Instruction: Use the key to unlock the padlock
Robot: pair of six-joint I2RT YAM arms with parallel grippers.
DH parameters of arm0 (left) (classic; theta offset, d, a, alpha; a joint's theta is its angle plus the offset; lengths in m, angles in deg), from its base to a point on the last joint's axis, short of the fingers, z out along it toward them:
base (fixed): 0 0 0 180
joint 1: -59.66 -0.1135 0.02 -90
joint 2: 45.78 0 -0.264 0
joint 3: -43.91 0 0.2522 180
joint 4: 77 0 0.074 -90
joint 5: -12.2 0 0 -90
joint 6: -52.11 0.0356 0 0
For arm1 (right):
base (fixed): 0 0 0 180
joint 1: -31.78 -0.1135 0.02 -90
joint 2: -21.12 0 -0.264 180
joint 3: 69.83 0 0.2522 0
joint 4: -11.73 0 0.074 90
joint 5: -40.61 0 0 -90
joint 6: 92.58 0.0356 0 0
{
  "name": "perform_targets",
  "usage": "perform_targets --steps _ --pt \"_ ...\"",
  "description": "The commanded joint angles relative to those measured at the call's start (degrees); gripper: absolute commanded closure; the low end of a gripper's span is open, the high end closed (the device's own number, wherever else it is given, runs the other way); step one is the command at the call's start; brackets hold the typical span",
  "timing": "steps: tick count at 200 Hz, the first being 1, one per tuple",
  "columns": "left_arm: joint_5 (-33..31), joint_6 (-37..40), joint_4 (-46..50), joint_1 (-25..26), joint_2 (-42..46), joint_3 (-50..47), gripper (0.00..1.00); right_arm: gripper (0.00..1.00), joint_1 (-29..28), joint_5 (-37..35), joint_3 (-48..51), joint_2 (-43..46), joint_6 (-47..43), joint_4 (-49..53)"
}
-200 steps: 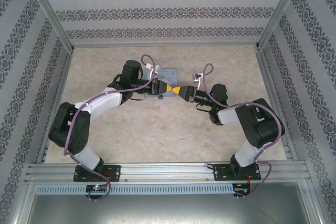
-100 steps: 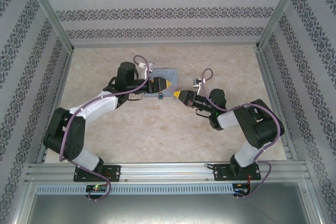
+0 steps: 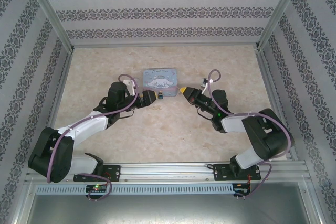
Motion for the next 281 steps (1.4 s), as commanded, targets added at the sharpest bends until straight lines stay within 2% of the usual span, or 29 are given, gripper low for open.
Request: perform_targets --steps 1,19,42,69,117,154,262,281 --pt "-4.04 -1.01 -2.43 -0.46 1.67 -2.56 0.14 1.00 -2.89 -11.98 -0.26 3.93 -1.10 10.44" --pt "-4.63 -0.52 -3.32 -0.37 1.14 -4.15 0.14 1.00 -6.13 -17.74 -3.27 6.59 -4.28 19.29" --pt "-5.60 0.41 -4.19 -0.30 0.30 -5.16 0.13 1.00 -10.90 -26.57 -11.00 10.25 -11.37 38.56" --pt "-6.35 1.74 -4.30 -0.07 -0.70 -5.05 0.12 1.00 -12.05 -29.27 -17.36 8.99 -13.40 44.77" --pt "-8.76 6.02 -4.82 2.16 -3.33 -3.72 0.11 1.00 -11.68 -24.65 -25.94 0.90 -14.15 44.49" --pt "-10.15 9.19 -7.68 4.75 -8.87 -1.78 0.11 1.00 -11.25 -21.66 -30.52 -4.78 -13.78 42.54" --pt "-6.44 12.65 -17.03 5.69 -28.04 8.16 0.13 1.00 -5.80 -15.98 -31.88 -11.31 -11.35 38.20" --pt "-7.50 13.68 -18.37 5.74 -29.96 8.79 0.13 1.00 -5.03 -14.94 -32.27 -12.46 -10.81 37.22"
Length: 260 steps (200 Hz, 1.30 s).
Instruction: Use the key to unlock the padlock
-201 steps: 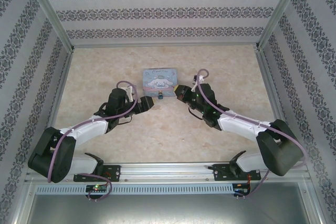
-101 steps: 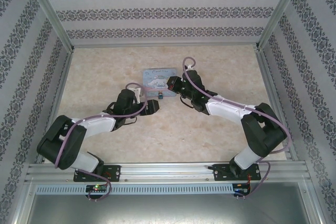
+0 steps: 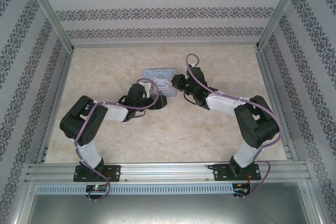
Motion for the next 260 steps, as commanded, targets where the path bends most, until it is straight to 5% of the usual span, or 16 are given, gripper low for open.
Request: perform_targets --steps 1,103,260 --pt "0.34 3.16 -4.63 0.68 -2.37 1.51 0.13 1.00 0.86 2.47 -2.15 -1.56 1.08 -3.41" --pt "-5.91 10.97 -2.02 1.46 -4.87 3.75 0.15 1.00 2.11 4.05 -1.61 -5.36 3.31 -6.95" --pt "-3.96 5.06 -9.60 3.75 -11.41 7.83 0.16 1.00 2.71 4.09 0.87 -7.41 5.67 -10.22"
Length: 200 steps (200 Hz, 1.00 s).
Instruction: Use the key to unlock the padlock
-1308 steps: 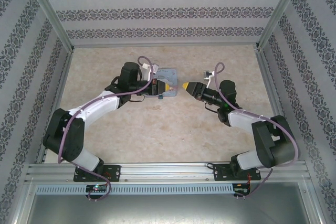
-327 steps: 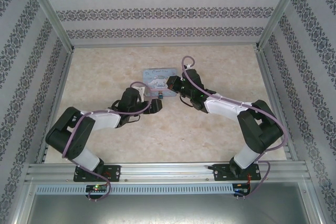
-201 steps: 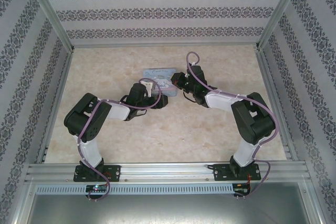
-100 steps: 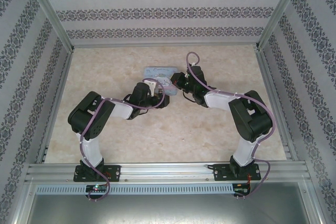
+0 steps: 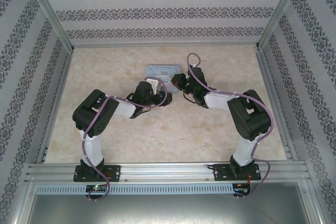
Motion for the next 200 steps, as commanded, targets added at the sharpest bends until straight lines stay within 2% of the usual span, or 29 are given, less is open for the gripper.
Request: perform_targets --steps 1,43,112,200 --pt "1.42 -2.23 -3.07 1.61 -2.52 1.33 0.16 1.00 0.68 0.63 0.71 -1.41 1.18 -2.39" --pt "2.04 -4.87 -6.71 2.19 -3.89 1.22 0.16 1.00 0.72 0.71 1.33 -1.95 1.59 -3.25" --pt "4.49 -15.15 -16.60 2.21 -4.33 0.05 0.15 1.00 0.99 0.80 1.97 -2.30 1.80 -3.81" --pt "1.69 -21.78 -22.23 2.46 -8.23 -0.96 0.16 1.00 1.08 0.92 2.68 -2.82 2.77 -5.22"
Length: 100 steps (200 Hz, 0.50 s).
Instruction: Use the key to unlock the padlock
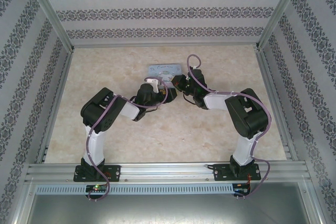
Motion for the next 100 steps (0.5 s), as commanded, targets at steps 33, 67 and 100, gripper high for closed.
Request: perform_targets --steps 33,67,100 --pt "-0.22 -6.07 -7.52 1.55 -3.69 -0.55 0.17 1.00 0.73 0.48 1.42 -0.90 0.81 -1.41" --pt "-1.34 -10.75 -14.64 2.13 -4.50 -2.38 0.24 1.00 0.79 0.39 1.62 -0.72 0.85 -1.38" --pt "-2.80 -13.33 -17.67 2.53 -5.13 -3.31 0.26 1.00 0.78 0.48 1.50 -0.88 0.93 -1.43"
